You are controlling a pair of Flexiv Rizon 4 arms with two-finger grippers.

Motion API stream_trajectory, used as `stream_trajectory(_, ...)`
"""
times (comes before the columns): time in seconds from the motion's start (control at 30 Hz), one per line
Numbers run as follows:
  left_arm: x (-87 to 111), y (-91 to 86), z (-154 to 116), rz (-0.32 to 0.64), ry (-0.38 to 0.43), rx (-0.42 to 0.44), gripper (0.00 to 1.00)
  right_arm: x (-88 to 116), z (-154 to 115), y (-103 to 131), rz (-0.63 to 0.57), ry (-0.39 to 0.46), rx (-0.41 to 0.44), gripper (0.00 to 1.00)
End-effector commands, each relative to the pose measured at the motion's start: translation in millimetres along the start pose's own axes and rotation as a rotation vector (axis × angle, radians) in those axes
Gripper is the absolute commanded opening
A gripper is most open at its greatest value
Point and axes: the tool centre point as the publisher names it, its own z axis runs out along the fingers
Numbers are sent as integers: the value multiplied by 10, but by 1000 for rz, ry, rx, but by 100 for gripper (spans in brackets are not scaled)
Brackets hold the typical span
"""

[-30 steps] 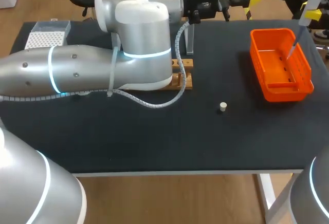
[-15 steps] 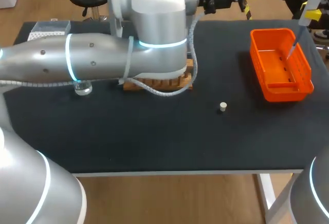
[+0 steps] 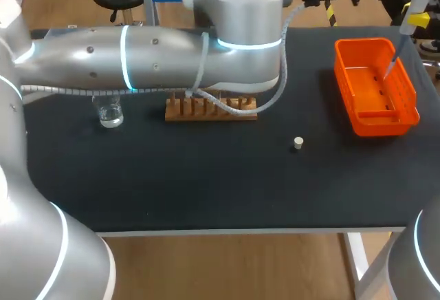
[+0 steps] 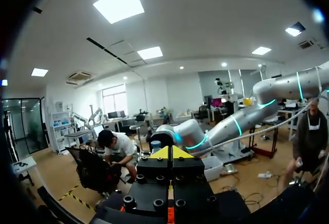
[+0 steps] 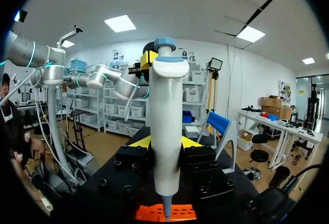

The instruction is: Invert the test tube, pick up the pipette, mount the tip to pipette, aspirate from beaker and dispense into the tube, eject the tip, return the pipette, and cap with the stopper.

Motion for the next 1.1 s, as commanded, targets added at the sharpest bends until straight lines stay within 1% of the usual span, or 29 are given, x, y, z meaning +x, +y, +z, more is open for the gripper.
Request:
stream_trajectory(0.03,-13,-19,223,-13,-11,-13,0,1,-2,11,0,0,3,0)
stream_trajectory(0.33,-26,1,352,-44,-22,-21,0,1,-2,11,0,0,3,0)
stream_trajectory(0.6,-65,75,431,-62,-25,-21,0,1,-2,11,0,0,3,0)
stream_trajectory(0.73,-85,116,434,-50,-29,-7,0,1,-2,11,0,0,3,0)
stream_trajectory(1.1,-118,183,458,-60,-30,-11,0,1,-2,11,0,0,3,0)
